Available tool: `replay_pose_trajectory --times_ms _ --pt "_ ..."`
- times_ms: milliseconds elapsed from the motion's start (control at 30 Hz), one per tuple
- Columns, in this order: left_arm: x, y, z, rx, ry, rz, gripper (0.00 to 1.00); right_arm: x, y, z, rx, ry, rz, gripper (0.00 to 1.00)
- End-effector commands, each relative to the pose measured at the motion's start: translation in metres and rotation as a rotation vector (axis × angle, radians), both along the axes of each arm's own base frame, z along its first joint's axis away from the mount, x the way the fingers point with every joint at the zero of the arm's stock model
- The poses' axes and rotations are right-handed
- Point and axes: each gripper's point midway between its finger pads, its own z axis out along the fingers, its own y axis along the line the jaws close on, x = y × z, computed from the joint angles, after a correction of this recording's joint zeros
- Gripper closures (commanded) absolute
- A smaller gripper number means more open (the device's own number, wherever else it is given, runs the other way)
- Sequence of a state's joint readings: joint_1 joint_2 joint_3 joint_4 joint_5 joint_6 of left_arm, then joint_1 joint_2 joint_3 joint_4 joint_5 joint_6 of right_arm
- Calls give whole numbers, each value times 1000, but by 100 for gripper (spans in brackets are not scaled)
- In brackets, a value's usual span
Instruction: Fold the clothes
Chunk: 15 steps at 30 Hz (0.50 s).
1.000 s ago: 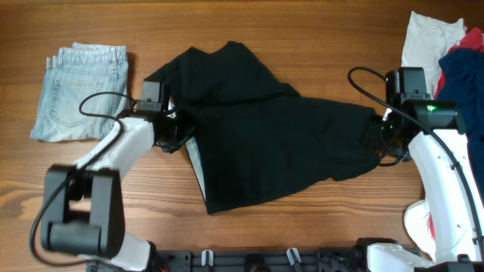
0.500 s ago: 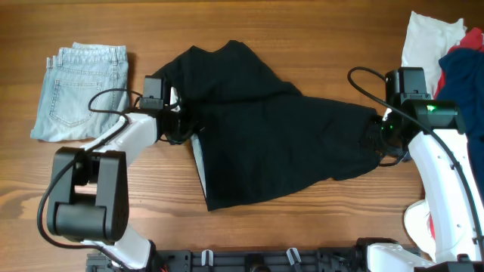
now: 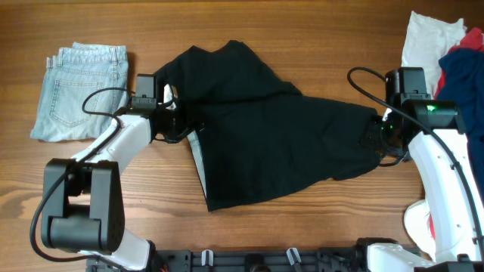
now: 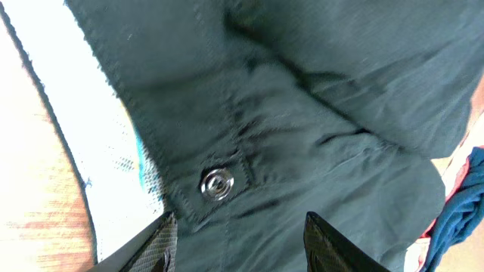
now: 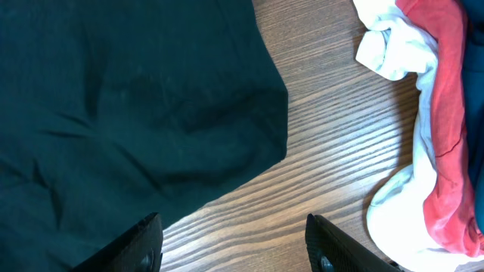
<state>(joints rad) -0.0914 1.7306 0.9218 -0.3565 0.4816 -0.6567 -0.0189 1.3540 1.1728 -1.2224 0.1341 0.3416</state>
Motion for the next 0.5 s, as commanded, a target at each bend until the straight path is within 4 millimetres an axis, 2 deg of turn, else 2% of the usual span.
replay_pose_trajectory --times_ms 0,100,200,467 --pt "-9 15 -8 82 44 36 46 0 0 -2 7 7 5 39" --pt "-13 20 -11 111 61 46 41 0 0 -2 7 7 5 39" --pt "-11 18 -11 110 50 41 41 0 0 -2 7 7 5 39" --pt "-4 -5 -19 125 -16 -63 40 -2 0 -2 8 15 5 39"
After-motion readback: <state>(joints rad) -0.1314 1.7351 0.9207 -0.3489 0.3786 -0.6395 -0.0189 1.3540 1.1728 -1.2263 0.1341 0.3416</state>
